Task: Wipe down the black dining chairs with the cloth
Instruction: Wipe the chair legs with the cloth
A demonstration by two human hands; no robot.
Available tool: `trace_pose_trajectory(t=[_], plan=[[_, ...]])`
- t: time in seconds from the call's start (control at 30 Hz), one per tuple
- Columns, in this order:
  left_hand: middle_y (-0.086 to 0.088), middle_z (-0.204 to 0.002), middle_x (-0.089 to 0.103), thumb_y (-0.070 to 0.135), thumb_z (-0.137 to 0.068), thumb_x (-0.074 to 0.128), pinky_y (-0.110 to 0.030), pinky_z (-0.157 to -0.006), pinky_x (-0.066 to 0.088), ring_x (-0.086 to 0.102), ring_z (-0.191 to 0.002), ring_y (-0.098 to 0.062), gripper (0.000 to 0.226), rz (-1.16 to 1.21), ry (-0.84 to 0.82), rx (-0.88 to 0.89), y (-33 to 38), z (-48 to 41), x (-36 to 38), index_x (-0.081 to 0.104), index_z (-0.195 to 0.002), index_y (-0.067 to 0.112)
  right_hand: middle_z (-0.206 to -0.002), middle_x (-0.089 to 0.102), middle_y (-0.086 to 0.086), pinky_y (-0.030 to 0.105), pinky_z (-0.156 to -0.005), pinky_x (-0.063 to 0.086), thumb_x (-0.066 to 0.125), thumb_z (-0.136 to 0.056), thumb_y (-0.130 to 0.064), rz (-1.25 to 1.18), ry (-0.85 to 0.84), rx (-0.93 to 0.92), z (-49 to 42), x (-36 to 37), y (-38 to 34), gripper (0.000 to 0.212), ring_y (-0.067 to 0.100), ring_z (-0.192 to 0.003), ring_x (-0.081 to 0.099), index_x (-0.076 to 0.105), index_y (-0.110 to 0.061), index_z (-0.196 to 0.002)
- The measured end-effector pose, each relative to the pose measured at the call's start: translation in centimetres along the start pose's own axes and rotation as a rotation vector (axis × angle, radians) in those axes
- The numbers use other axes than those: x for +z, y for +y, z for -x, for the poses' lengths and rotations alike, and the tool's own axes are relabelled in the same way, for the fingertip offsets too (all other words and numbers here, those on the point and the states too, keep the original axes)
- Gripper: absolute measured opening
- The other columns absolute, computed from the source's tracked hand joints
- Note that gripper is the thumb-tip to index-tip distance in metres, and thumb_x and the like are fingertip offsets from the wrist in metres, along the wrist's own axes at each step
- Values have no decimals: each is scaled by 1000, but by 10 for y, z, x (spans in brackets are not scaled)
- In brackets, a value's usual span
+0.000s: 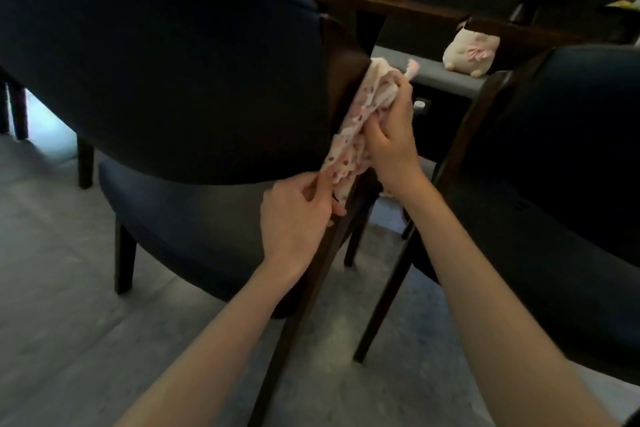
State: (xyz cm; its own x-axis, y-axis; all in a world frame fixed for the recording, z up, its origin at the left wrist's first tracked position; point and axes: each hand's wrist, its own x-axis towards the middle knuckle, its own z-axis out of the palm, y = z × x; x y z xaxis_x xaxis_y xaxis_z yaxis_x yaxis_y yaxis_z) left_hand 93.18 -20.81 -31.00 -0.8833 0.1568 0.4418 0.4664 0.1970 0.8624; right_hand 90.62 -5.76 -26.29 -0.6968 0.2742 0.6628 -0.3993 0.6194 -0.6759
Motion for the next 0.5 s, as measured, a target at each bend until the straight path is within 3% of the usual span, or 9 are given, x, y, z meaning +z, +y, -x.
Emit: trace_pose_trajectory(t=[0.1,0.17,0.27,0.4,0.43,0.5], plan=[[10,-56,66,33,-98,53,-16,-54,49,62,-50,0,30,1,-2,35,-14,2,2,72,-78,20,-153,15,17,7,-111,11,44,-98,-14,60,109,30,23,19,9,62,16,-139,16,8,-9,-149],[10,-55,65,31,-98,53,-12,-53,47,62,-50,0,29,-15,-17,48,-24,5,1,71,-80,18,-159,-4,15,2,-109,-2,42,-100,-21,64,61,99,41,28,17,73,9,-142,-1,-9,-4,-151],[8,-59,67,27,-98,52,-10,-52,46,62,-51,1,26,-113,-85,-12,-44,10,-7,68,-78,21,-158,-18,2,16,-115,-11,34,-104,-25,31,-67,220,74,38,32,73,6,-142,-16,-23,-8,-147],[4,-57,63,26,-97,52,-16,-51,44,60,-51,-5,31,-318,-157,-179,-67,21,-21,64,-69,19,-156,-16,-10,28,-121,-3,39,-103,-29,-35,-180,253,120,47,39,75,4,-145,-14,-24,-25,-144],[1,-55,60,23,-97,51,-22,-53,46,59,-51,-10,33,-287,-154,-229,-66,23,-24,62,-67,16,-157,-12,-10,33,-122,2,43,-102,-32,-41,-177,228,126,45,41,77,5,-146,-9,-19,-27,-146],[0,-49,55,19,-96,50,-30,-58,49,56,-51,-16,33,13,-99,-426,-57,20,-26,59,-65,12,-160,0,-4,43,-122,14,51,-98,-40,-53,-148,200,128,34,42,80,12,-148,3,-5,-23,-153]])
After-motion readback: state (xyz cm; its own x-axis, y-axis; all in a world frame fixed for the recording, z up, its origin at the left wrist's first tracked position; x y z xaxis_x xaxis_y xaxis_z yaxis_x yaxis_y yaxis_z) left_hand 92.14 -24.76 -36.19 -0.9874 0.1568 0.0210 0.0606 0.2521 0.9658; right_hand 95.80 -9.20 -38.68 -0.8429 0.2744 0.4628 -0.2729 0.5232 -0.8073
